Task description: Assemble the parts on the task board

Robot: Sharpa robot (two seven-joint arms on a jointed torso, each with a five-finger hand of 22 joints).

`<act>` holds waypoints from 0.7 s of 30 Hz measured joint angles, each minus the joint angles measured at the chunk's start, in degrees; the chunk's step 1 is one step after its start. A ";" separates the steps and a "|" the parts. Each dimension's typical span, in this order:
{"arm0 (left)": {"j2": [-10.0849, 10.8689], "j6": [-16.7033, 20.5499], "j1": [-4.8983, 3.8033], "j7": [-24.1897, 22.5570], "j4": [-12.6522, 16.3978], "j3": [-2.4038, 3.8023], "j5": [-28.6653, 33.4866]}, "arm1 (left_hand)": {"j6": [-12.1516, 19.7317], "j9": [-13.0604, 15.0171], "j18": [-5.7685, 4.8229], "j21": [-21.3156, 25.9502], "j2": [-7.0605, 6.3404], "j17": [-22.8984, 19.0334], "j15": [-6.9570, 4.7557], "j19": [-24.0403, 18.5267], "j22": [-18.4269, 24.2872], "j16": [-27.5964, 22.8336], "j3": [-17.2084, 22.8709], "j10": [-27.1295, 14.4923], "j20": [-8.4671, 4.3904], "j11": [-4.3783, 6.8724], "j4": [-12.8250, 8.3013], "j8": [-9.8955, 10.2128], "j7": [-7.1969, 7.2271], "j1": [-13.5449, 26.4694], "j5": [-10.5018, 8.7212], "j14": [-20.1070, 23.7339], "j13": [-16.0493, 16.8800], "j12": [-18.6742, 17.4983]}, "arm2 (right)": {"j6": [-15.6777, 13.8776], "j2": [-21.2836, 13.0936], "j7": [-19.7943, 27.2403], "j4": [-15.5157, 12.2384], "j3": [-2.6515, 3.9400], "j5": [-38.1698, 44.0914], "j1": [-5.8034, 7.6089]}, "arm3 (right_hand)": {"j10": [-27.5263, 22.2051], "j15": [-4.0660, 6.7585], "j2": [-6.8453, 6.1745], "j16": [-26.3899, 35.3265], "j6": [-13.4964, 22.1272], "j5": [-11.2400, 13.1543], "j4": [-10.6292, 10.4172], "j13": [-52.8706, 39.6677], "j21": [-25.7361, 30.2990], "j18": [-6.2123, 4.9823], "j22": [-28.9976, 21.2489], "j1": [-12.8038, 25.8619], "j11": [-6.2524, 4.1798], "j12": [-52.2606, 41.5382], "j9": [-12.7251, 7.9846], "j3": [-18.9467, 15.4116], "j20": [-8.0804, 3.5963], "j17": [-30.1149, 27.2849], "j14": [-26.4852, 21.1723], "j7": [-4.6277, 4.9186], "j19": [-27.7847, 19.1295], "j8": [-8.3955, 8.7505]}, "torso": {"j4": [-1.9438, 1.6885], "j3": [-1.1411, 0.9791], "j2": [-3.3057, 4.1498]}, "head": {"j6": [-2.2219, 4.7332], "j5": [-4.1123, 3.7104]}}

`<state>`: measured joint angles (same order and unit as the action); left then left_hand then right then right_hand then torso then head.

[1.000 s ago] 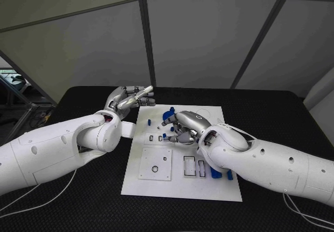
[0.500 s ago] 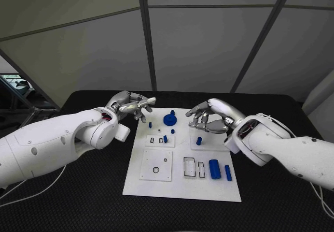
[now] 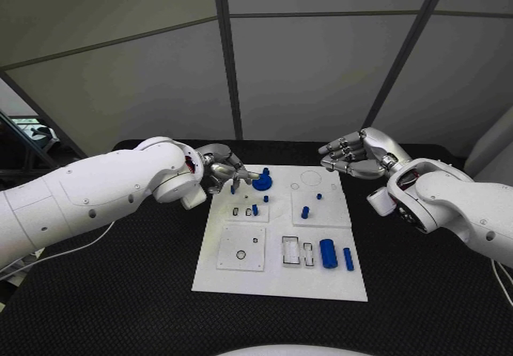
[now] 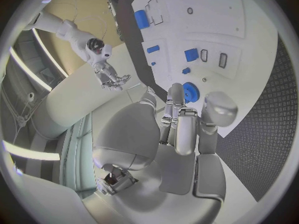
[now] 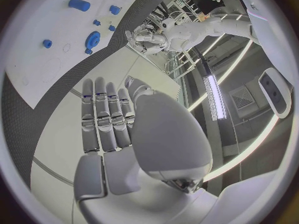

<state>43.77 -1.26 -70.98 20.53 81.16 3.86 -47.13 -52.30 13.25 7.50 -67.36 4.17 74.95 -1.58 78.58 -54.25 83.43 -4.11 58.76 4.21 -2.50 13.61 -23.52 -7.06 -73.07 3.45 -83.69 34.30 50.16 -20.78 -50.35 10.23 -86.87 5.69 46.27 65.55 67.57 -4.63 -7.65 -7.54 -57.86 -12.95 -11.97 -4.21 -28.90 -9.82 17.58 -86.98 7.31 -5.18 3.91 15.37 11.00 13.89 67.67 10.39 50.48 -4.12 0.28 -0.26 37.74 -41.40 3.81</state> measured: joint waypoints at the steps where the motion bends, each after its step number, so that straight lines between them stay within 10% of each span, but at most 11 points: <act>1: -0.60 -0.79 -0.16 0.81 -0.48 -0.33 -1.04 | 0.00 0.27 -0.01 -0.55 0.12 0.00 0.00 0.07 -1.03 0.00 -0.24 0.00 -0.01 0.00 0.23 -0.38 0.00 0.12 0.00 0.00 0.26 0.48 | 0.06 0.07 0.15 0.21 0.00 -0.52 0.02 | 0.20 -0.19 0.16 0.76 0.00 0.00 0.24 0.28 1.28 0.00 -1.03 0.16 0.19 0.44 0.00 0.24 0.09 -0.86 0.26 0.00 0.78 0.19 | 0.00 -0.02 -0.04 | -0.07 0.02; 7: -4.06 -4.81 -0.99 4.86 -2.84 -1.39 -6.92 | -1.69 2.95 -0.09 -7.50 0.42 0.00 -0.49 3.78 -11.60 -1.43 -2.55 3.88 -0.67 1.15 2.79 -4.31 1.68 3.19 -0.07 -0.36 6.84 7.20 | 0.21 0.60 0.75 1.11 0.00 -2.60 0.12 | 0.28 -0.17 -0.09 3.03 -0.26 0.00 0.91 0.65 5.07 0.01 -4.14 0.81 0.28 1.32 0.00 0.54 0.12 -3.57 1.65 0.26 3.46 0.20 | 0.02 -0.07 -0.15 | -0.44 0.08; 21: -8.02 -9.37 -1.65 10.38 -5.65 -2.20 -14.18 | -1.35 9.10 -0.07 -10.88 -0.31 -0.01 -1.49 4.55 -17.13 -1.10 -7.75 7.11 -1.44 2.39 2.98 -9.59 2.58 5.44 -0.23 -0.16 14.47 13.35 | 0.10 0.98 0.72 1.77 -0.02 -3.22 0.14 | 0.08 -0.18 -0.25 3.56 -0.03 -0.21 1.41 0.64 7.25 0.02 -5.94 1.87 0.48 1.32 0.01 0.32 -0.05 -5.06 2.67 0.88 4.83 0.20 | 0.08 -0.02 0.03 | -1.01 0.02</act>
<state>35.74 -10.63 -72.63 30.91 75.51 1.66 -61.31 -53.65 22.35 7.42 -78.23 3.86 74.94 -3.07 83.13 -71.38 82.33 -11.86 65.87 2.77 -0.11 16.59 -33.11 -4.48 -67.63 3.23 -83.85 48.77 63.51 -20.69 -49.37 10.95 -85.09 5.67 43.05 65.69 67.66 -4.81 -7.90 -3.97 -57.89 -13.16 -10.56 -3.57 -21.64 -9.81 11.64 -85.10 7.79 -3.87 3.92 15.70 10.94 8.83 70.34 11.27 55.31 -3.93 0.36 -0.28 37.78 -42.41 3.83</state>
